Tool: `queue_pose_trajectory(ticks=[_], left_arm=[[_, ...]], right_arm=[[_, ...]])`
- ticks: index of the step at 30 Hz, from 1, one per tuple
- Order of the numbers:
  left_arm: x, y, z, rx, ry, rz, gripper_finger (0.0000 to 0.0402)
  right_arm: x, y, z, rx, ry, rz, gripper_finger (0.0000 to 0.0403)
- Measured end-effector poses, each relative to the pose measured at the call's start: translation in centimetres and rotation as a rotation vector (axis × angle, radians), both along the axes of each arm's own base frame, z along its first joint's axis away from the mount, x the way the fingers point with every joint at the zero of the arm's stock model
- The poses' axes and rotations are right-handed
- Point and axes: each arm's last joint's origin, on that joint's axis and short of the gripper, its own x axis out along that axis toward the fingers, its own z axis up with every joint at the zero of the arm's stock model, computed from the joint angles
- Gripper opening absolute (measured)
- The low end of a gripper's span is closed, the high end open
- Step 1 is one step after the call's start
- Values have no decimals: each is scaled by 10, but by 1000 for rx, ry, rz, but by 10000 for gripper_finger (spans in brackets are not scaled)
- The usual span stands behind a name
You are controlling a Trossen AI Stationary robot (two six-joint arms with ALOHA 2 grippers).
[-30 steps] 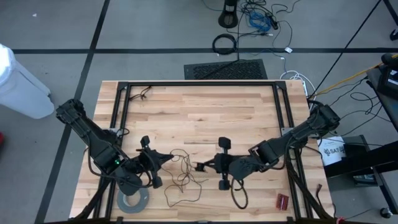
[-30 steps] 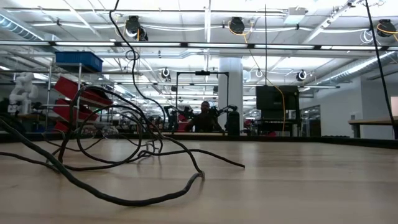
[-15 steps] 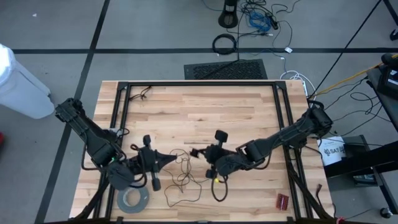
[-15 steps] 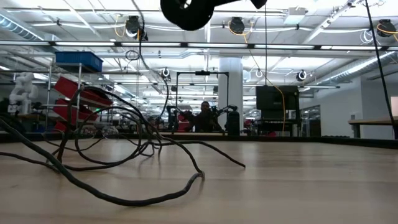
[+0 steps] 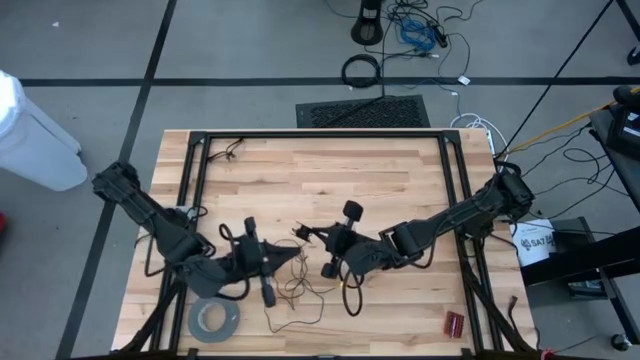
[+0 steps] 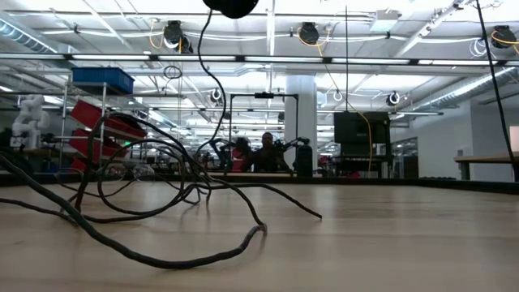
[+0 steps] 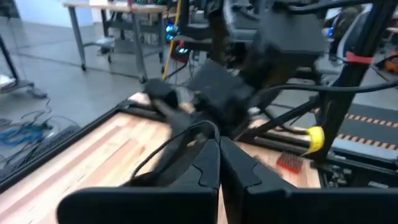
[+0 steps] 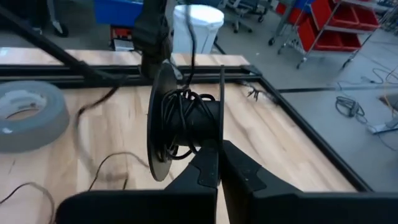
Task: Coil cords
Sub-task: Coil the black wire onto the spool
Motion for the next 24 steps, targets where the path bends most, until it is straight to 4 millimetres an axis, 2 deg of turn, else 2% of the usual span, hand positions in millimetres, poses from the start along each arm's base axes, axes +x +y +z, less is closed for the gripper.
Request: queue_pose_trajectory(ticks=[6,12,24], left_arm=[[17,-10,-2,13,-70,-45,2],[28,-19,-20,37,-31,-49,2],[55,-26,-59,104,61,-23,2]], right_arm=[[3,-6,1,-13,-1,-2,0],[1,-7,4,-32,2,13,0],[-8,-3,24,-4,-72,58,0]])
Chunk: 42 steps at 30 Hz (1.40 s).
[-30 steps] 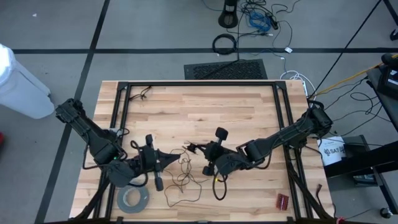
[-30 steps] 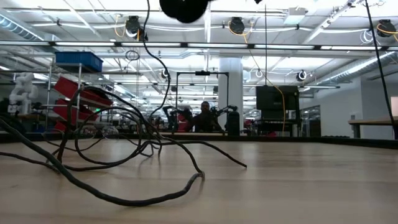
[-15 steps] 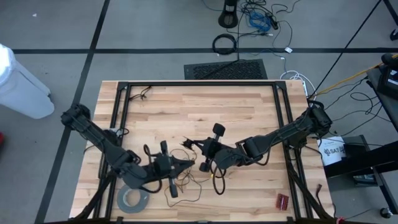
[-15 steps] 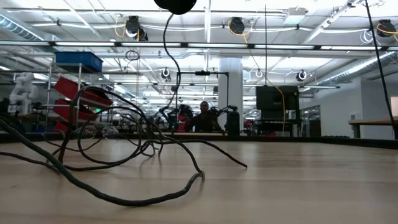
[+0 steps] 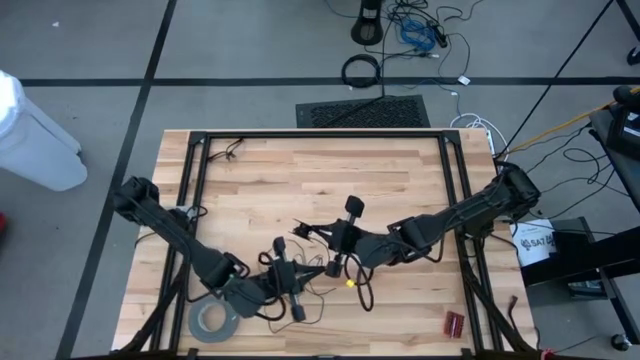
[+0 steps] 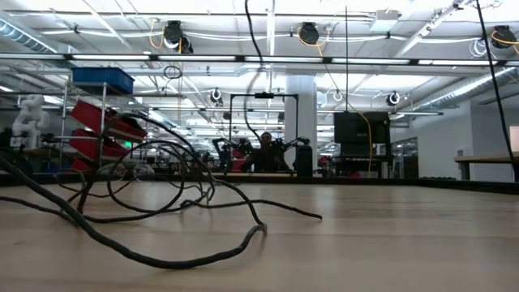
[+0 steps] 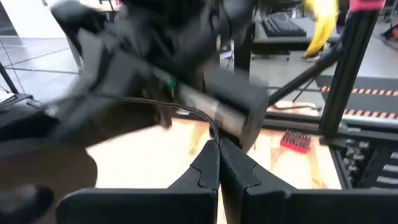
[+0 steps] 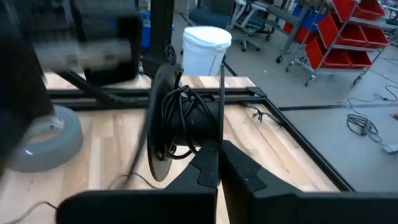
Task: Coil cords
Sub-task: Coil the black wire onto the spool
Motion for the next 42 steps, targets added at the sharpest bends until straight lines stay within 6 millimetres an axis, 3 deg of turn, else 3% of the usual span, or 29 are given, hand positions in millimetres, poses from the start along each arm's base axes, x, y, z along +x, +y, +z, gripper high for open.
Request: queue_pose_trajectory(ticks=[5,14,30,42], left_arm=[[5,-4,-11,16,25,-2,3],[5,-7,-18,-11,40,-3,46],[-4,-19,-21,-33,58,-33,50],[-4,-20,-21,6,76,-76,50]], right_arm=[[-8,6,7,4,-12,27,0],[-27,16,27,37,-64,97,0],[-66,30,60,33,-133,201,0],[-74,29,69,-10,-148,223,0]])
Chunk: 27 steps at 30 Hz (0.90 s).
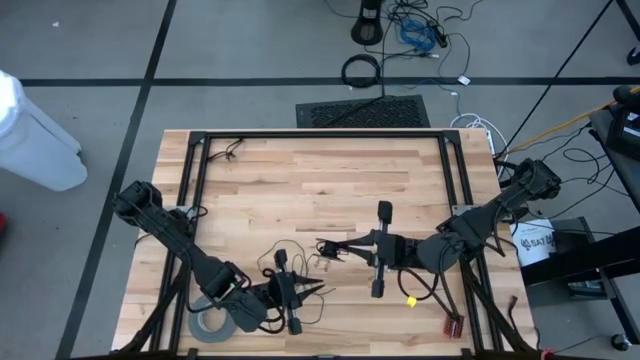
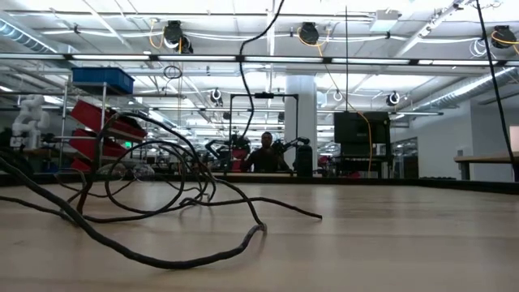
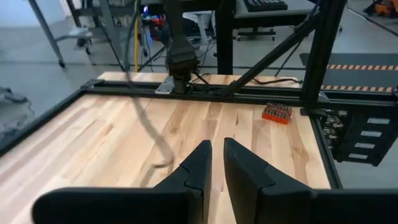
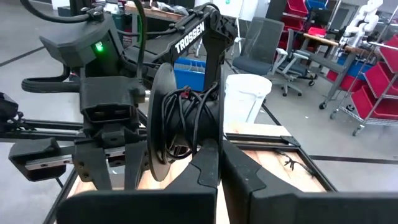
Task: Coil cords
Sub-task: Coil the black wire onto the spool
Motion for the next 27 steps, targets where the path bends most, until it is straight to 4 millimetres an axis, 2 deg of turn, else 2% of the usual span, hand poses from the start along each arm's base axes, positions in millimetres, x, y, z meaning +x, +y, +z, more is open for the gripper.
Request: queue_pose_trajectory(ticks=[5,8,11,14,17,20,23,27], left_arm=[[0,1,-1,84,30,-15,50],[8,9,-7,14,0,3,50],[16,12,-21,12,-7,6,50],[10,4,-37,-15,17,-5,50],[-2,-11,-51,-108,13,-30,50],[-12,-27,-61,-124,7,-16,50],[-12,-33,-54,-104,-91,25,50],[8,-22,-43,-53,-216,34,50]], right_arm=[[0,1,-1,3,9,40,0],[0,2,-1,22,14,88,0],[0,3,-3,21,35,111,0],[-3,3,-5,48,74,155,0],[-8,1,-5,101,108,206,0],[-13,0,-3,148,135,258,0],[-17,2,-2,147,138,287,0],[-21,0,3,118,120,300,0]])
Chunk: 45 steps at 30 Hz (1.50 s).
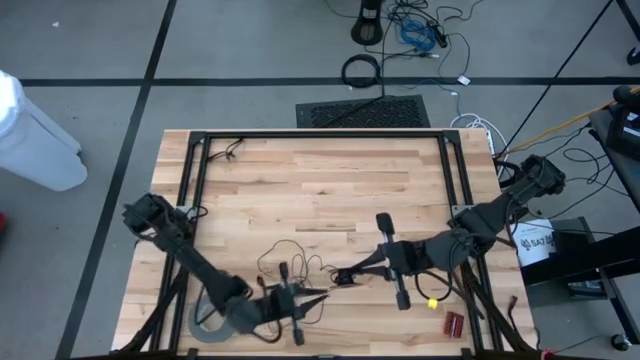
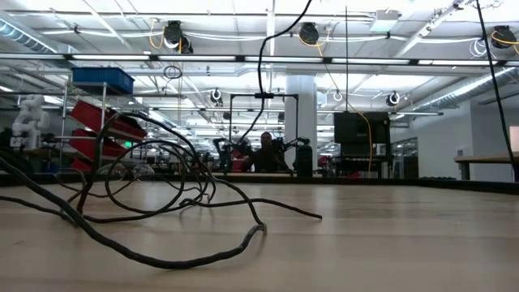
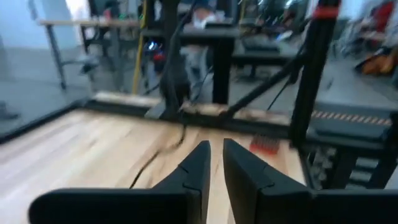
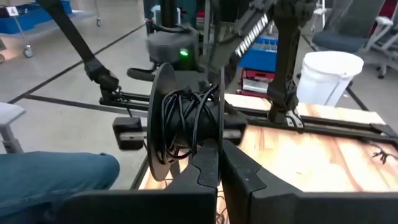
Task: Coil cords
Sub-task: Coil the black wire onto the spool
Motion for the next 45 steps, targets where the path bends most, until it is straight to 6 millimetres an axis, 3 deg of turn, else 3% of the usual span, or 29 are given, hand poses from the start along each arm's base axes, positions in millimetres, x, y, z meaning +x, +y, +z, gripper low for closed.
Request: queue_pose_trajectory(ticks=[6,12,15,24,33,45], left_arm=[[26,27,5,-42,-43,-82,75],[28,28,7,-43,-47,-83,152],[25,25,7,-48,-51,-57,171],[8,7,14,41,-42,-41,175],[23,29,4,9,27,24,175],[32,41,4,7,32,13,175]], right_arm=[[-1,0,1,-41,-10,11,0],[-3,0,3,-68,-21,23,0],[-4,-1,4,-61,-26,20,0],[-5,1,4,-59,-24,23,0],[-5,1,4,-58,-26,23,0],[-4,0,4,-75,-29,19,0]])
